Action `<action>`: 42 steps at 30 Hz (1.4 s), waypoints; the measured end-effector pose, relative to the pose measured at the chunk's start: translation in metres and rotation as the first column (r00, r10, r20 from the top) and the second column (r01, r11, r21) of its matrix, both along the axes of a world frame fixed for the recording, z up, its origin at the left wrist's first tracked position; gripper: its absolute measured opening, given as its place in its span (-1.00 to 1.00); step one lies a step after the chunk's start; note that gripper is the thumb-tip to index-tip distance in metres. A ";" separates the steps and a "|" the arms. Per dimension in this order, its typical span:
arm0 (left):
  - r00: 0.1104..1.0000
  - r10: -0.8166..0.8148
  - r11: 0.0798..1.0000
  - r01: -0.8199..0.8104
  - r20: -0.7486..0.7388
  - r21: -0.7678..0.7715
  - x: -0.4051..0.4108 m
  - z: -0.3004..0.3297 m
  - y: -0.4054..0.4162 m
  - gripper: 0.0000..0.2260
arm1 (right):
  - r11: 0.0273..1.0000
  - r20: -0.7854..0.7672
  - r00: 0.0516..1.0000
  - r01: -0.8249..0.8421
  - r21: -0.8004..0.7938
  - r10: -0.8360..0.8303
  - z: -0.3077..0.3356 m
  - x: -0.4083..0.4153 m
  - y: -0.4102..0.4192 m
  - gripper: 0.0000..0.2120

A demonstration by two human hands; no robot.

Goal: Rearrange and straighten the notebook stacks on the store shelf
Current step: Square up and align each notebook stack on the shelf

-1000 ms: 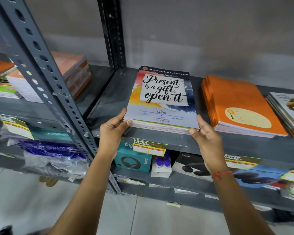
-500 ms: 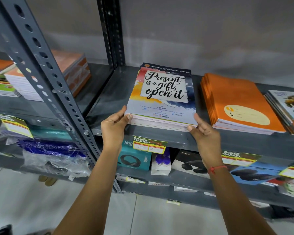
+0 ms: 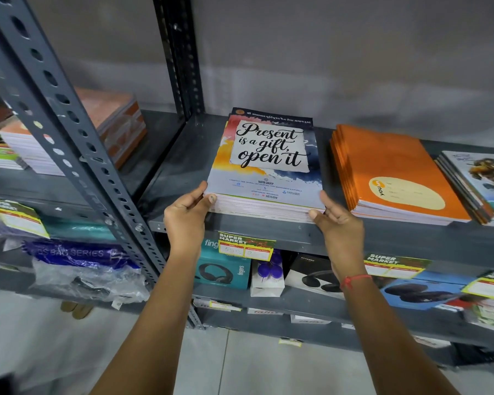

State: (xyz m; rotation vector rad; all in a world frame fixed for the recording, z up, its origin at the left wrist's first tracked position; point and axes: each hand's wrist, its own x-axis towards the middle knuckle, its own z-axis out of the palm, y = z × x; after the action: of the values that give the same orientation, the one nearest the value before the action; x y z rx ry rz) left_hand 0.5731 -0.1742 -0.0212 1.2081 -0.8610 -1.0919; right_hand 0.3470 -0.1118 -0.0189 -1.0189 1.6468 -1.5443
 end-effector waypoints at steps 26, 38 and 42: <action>0.860 0.380 0.921 -0.320 0.341 -0.220 -0.074 0.023 0.058 -0.64 | 0.959 -0.010 0.959 -0.282 -0.009 0.282 0.021 -0.042 0.038 -0.59; 0.971 -0.076 0.993 0.094 0.227 -0.072 -0.271 0.015 0.075 -0.61 | 0.999 0.037 0.999 0.025 0.044 -0.026 0.015 -0.221 0.047 -0.49; 0.974 0.028 0.997 -0.009 0.226 -0.081 -0.283 0.011 0.076 -0.65 | 0.990 0.012 0.991 -0.134 0.051 0.133 0.008 -0.230 0.046 -0.45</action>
State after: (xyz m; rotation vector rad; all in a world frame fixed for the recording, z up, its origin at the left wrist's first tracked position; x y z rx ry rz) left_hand 0.2902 -0.0983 -0.0101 1.2874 -1.0558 -0.9068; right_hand 0.1174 -0.0662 -0.0110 -1.0708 1.5711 -1.4102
